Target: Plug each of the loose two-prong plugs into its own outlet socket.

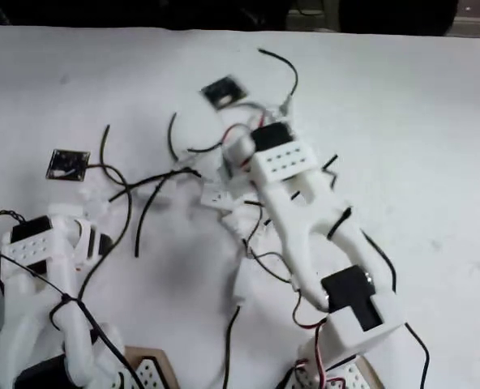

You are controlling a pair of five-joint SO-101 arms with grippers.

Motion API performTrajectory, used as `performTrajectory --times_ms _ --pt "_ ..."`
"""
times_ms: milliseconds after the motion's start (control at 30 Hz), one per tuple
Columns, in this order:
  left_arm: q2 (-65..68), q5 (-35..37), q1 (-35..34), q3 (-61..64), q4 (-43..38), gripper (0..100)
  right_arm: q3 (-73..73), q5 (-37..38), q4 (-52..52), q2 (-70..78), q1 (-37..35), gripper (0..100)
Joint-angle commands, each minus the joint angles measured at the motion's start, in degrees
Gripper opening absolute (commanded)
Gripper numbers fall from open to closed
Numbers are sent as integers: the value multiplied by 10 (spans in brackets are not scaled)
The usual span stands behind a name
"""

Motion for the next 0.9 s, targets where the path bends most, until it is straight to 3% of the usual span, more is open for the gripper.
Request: performTrajectory --times_ms 0,167,667,867 --pt "-19 4 10 -1 -10 245 8 4 0 -29 -17 134" --pt "-20 3 10 0 -10 245 55 4 -65 -6 -13 195" --pt "-20 3 10 0 -10 245 66 5 -125 103 -7 193" --pt "-19 3 10 0 -10 245 53 43 -131 95 -14 8"
